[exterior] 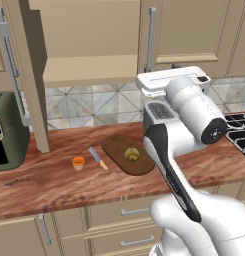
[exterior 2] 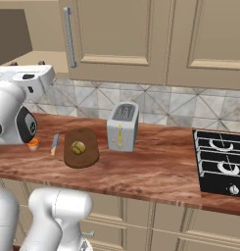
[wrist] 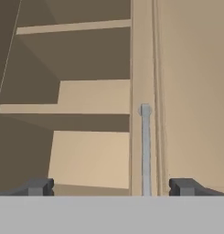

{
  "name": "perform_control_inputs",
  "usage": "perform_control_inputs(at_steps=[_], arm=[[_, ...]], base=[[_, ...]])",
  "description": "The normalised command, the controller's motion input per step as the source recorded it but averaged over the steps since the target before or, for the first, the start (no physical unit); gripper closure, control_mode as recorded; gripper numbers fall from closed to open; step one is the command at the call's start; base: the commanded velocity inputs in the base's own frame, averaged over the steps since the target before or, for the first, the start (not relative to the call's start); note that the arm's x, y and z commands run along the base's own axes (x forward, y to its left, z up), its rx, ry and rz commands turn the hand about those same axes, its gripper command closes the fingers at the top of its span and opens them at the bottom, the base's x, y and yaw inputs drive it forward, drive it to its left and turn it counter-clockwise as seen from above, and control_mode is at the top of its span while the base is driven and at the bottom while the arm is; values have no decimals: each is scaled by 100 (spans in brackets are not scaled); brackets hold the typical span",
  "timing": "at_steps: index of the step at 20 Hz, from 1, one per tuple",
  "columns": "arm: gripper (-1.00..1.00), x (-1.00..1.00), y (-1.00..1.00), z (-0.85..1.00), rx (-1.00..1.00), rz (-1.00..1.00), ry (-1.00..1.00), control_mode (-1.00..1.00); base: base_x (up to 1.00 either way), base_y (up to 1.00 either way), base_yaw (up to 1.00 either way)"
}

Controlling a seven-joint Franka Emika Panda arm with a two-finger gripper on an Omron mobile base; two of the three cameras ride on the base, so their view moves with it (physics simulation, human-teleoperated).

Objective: Pick the bread, place it on the cutting board, pick the jam, place it on the counter, and close the cabinet.

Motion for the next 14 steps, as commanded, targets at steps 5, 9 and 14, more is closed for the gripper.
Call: perform_control_inputs(at_steps=[5, 9, 14], arm=[[-100, -62, 8, 1, 0, 0, 0, -100], [-100, -58, 8, 0, 0, 0, 0, -100], [-100, -47, 14, 0, 0, 0, 0, -100]], base=[[0, 0, 0], [0, 0, 0], [0, 0, 0]])
